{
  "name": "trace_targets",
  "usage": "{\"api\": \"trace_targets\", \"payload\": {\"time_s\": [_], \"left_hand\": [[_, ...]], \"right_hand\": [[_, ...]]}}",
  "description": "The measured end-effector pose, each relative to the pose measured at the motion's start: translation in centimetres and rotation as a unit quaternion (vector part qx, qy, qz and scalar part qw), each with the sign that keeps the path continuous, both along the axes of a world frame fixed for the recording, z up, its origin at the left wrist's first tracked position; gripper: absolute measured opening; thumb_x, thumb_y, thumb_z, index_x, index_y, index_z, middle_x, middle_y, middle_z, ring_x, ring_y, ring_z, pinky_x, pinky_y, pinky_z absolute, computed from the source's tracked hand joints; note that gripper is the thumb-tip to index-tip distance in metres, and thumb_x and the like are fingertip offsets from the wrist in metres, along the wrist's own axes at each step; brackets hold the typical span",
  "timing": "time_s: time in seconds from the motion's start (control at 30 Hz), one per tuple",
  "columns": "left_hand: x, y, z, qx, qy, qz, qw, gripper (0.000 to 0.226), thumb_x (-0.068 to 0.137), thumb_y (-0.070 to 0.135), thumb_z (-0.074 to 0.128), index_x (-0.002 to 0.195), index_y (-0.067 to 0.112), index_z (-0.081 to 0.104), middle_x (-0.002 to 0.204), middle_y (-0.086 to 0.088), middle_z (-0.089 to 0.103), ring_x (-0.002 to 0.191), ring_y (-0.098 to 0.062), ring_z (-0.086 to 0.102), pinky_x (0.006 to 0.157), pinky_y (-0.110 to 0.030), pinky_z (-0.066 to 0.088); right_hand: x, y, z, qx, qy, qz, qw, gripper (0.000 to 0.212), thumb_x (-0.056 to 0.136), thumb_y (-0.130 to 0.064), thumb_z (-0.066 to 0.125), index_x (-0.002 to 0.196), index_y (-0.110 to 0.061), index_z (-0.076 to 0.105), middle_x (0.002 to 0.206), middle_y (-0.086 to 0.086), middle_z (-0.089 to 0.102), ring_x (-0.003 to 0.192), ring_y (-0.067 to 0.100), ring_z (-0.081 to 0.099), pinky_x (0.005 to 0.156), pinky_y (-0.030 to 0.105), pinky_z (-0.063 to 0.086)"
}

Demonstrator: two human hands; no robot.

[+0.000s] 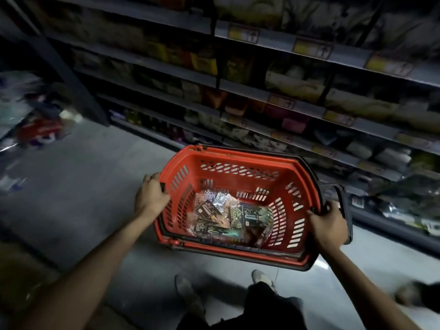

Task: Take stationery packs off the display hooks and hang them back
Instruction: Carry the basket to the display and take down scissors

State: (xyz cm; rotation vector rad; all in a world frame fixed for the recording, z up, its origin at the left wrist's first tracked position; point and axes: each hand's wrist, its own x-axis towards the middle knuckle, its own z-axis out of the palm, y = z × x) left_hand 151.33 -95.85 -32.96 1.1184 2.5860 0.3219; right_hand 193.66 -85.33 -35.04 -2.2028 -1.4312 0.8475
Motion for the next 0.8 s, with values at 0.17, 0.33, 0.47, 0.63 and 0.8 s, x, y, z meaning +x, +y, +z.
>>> {"api": "trace_targets", "payload": {"time_s": [0.17,0.33,0.47,0.63,0.8], "left_hand": [[-6.5,5.8,-0.4,-0.008,-0.004,-0.115,0.993,0.039,0.088,0.016,0.066,0.127,0.014,0.062,0.123,-0.018,0.059,0.108,-0.041,0.064,0.091,-0.045,0.054],[-8.9,14.0,-1.0,-0.026,-0.006,-0.252,0.967,0.035,0.088,0.018,0.068,0.122,0.013,0.061,0.118,-0.017,0.058,0.106,-0.042,0.063,0.087,-0.046,0.054],[-8.4,20.4,-2.5,-0.037,-0.014,-0.336,0.941,0.037,0.090,0.017,0.067,0.126,0.013,0.059,0.119,-0.015,0.055,0.108,-0.039,0.062,0.087,-0.043,0.052],[-7.6,27.5,-4.1,-0.059,-0.016,-0.425,0.903,0.040,0.092,0.019,0.067,0.128,0.014,0.051,0.120,-0.013,0.051,0.108,-0.038,0.060,0.086,-0.044,0.051],[-6.8,34.1,-5.7,-0.102,0.025,-0.509,0.855,0.037,0.095,0.020,0.064,0.128,0.012,0.050,0.125,-0.016,0.051,0.113,-0.043,0.060,0.090,-0.049,0.052]], "right_hand": [[-4.7,-5.2,-0.4,-0.025,-0.014,-0.123,0.992,0.031,0.079,-0.029,0.075,0.106,-0.014,0.067,0.101,0.015,0.074,0.095,0.040,0.068,0.072,0.037,0.043],[-8.4,-8.7,-1.3,-0.046,-0.001,-0.252,0.967,0.037,0.080,-0.032,0.075,0.109,-0.011,0.067,0.105,0.018,0.074,0.098,0.041,0.068,0.076,0.039,0.045],[-11.8,-10.2,-3.5,-0.053,0.022,-0.345,0.937,0.041,0.081,-0.035,0.077,0.110,-0.009,0.064,0.107,0.021,0.072,0.101,0.043,0.066,0.078,0.041,0.045],[-16.8,-11.1,-5.6,-0.080,0.045,-0.465,0.881,0.042,0.080,-0.037,0.078,0.106,-0.008,0.061,0.105,0.021,0.071,0.098,0.044,0.066,0.085,0.048,0.051],[-21.7,-10.4,-6.2,-0.091,0.050,-0.552,0.827,0.041,0.079,-0.037,0.077,0.104,-0.010,0.058,0.103,0.018,0.071,0.095,0.042,0.067,0.084,0.047,0.052]]}}
